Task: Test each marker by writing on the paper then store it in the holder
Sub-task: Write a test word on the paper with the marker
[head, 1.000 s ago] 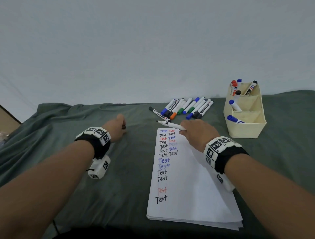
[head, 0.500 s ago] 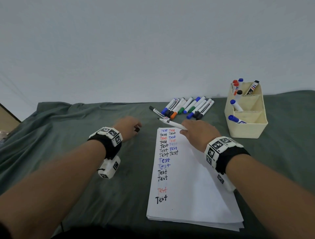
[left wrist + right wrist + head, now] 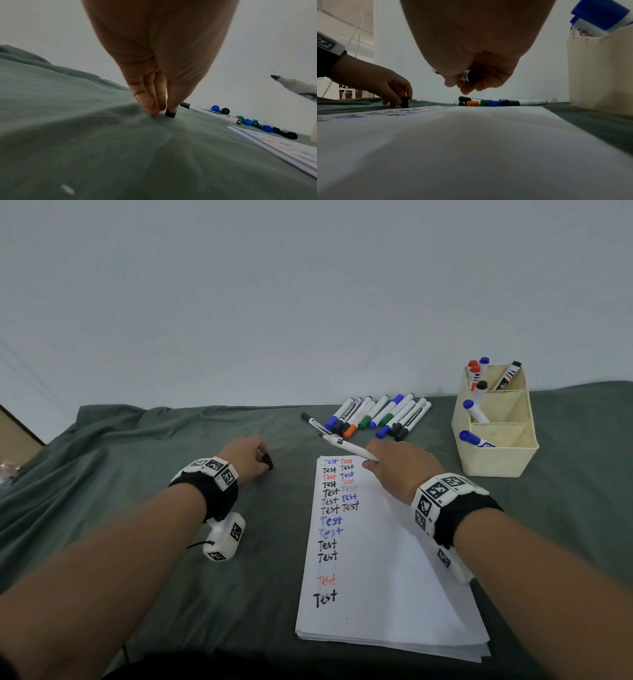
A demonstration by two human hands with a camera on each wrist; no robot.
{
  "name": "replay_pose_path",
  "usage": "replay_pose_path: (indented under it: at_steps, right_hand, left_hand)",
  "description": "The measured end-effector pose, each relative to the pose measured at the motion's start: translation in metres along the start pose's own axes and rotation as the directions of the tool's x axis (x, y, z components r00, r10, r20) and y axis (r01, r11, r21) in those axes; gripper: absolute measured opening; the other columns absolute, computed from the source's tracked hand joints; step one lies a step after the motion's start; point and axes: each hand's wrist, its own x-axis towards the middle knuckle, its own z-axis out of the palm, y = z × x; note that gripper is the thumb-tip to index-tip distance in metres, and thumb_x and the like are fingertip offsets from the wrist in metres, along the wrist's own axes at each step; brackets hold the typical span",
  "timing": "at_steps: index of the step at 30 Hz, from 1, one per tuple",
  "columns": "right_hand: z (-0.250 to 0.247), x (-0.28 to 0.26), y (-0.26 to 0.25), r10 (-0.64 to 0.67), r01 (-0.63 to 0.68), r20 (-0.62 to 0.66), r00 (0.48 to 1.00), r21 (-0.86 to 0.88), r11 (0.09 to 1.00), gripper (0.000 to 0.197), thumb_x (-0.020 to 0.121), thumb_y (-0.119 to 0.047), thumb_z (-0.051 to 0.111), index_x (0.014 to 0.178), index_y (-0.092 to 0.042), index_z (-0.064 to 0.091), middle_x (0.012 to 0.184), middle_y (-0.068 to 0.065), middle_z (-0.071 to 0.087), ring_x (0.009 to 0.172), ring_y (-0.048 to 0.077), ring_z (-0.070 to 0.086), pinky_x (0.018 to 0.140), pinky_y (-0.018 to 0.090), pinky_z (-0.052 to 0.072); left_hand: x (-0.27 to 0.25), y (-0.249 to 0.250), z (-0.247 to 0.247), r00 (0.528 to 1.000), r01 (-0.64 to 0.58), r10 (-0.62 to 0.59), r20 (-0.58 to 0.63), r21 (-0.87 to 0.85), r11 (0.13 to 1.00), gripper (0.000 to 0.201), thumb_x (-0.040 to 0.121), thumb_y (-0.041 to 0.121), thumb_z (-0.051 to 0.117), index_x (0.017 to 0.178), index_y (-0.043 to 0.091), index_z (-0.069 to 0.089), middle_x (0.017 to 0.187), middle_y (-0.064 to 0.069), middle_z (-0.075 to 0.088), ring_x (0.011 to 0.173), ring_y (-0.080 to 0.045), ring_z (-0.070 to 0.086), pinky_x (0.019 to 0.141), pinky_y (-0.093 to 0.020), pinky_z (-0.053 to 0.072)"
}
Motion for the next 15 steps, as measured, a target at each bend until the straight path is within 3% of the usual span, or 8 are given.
replay_pose_path:
  at_steps: [3,5,7,9,11,13,15]
  right_hand:
    - [-0.001,0.000,-0.001,0.001,-0.001,0.000,1.000,0.003,1.000,0.022,0.106,-0.043,0.041,0.109,-0.023,0.049,0.080,-0.007,0.052,0.069,0.008,0.050,0.055,0.028,0.035]
    - [-0.001,0.000,-0.001,0.004,-0.004,-0.002,1.000,0.013,1.000,0.022,0.106,-0.042,0.041,0.112,-0.022,0.048,0.083,-0.004,0.056,0.070,0.011,0.053,0.058,0.031,0.039]
    - [-0.001,-0.001,0.000,0.009,-0.009,-0.009,1.000,0.041,0.999,0.023,0.107,-0.038,0.040,0.122,-0.022,0.047,0.093,0.001,0.062,0.075,0.017,0.058,0.064,0.034,0.044]
    - [0.000,-0.002,0.001,0.004,0.000,-0.039,0.999,0.096,0.995,0.033,0.107,-0.034,0.040,0.139,-0.025,0.039,0.111,0.004,0.065,0.086,0.022,0.063,0.069,0.035,0.046]
    - [0.000,-0.003,0.001,-0.023,0.033,-0.078,0.997,0.132,0.991,0.048,0.106,-0.028,0.042,0.150,-0.035,0.025,0.130,0.004,0.061,0.095,0.026,0.065,0.072,0.035,0.046]
    - [0.000,-0.005,0.001,-0.057,0.069,-0.097,0.994,0.121,0.990,0.056,0.105,-0.020,0.042,0.152,-0.042,0.020,0.137,0.003,0.054,0.096,0.028,0.065,0.074,0.037,0.050]
    - [0.000,-0.005,0.002,-0.068,0.074,-0.095,0.993,0.056,0.996,0.055,0.104,-0.016,0.041,0.152,-0.040,0.026,0.137,0.003,0.049,0.093,0.028,0.064,0.074,0.038,0.053]
  left_hand:
    - [-0.001,0.002,0.003,0.999,-0.009,0.011,-0.033,0.042,0.999,0.049,0.083,0.032,0.073,0.126,0.014,0.056,0.118,-0.007,0.063,0.114,-0.026,0.057,0.096,-0.033,0.042]
    - [-0.008,0.009,0.002,0.984,-0.107,0.133,-0.118,0.205,0.973,0.058,0.083,0.047,0.068,0.131,0.018,0.053,0.131,-0.007,0.055,0.125,-0.027,0.047,0.108,-0.038,0.034]
    - [-0.023,0.022,0.001,0.948,-0.239,0.291,-0.130,0.315,0.919,0.067,0.080,0.066,0.056,0.134,0.027,0.050,0.138,-0.002,0.047,0.130,-0.025,0.040,0.112,-0.041,0.029]
    - [-0.042,0.035,0.004,0.932,-0.348,0.361,0.004,0.281,0.895,0.086,0.070,0.084,0.040,0.140,0.035,0.041,0.146,0.002,0.037,0.136,-0.024,0.033,0.115,-0.045,0.025]
    - [-0.059,0.044,0.013,0.913,-0.386,0.338,0.229,0.212,0.898,0.108,0.059,0.098,0.033,0.150,0.042,0.020,0.160,0.004,0.016,0.146,-0.025,0.015,0.119,-0.051,0.016]
    - [-0.068,0.049,0.023,0.850,-0.383,0.273,0.451,0.173,0.908,0.123,0.052,0.101,0.039,0.152,0.045,-0.005,0.164,0.005,-0.011,0.150,-0.024,-0.007,0.119,-0.052,0.002]
    - [-0.072,0.050,0.032,0.793,-0.399,0.233,0.563,0.192,0.897,0.129,0.053,0.099,0.045,0.150,0.043,-0.020,0.160,0.004,-0.028,0.147,-0.023,-0.024,0.119,-0.051,-0.008]
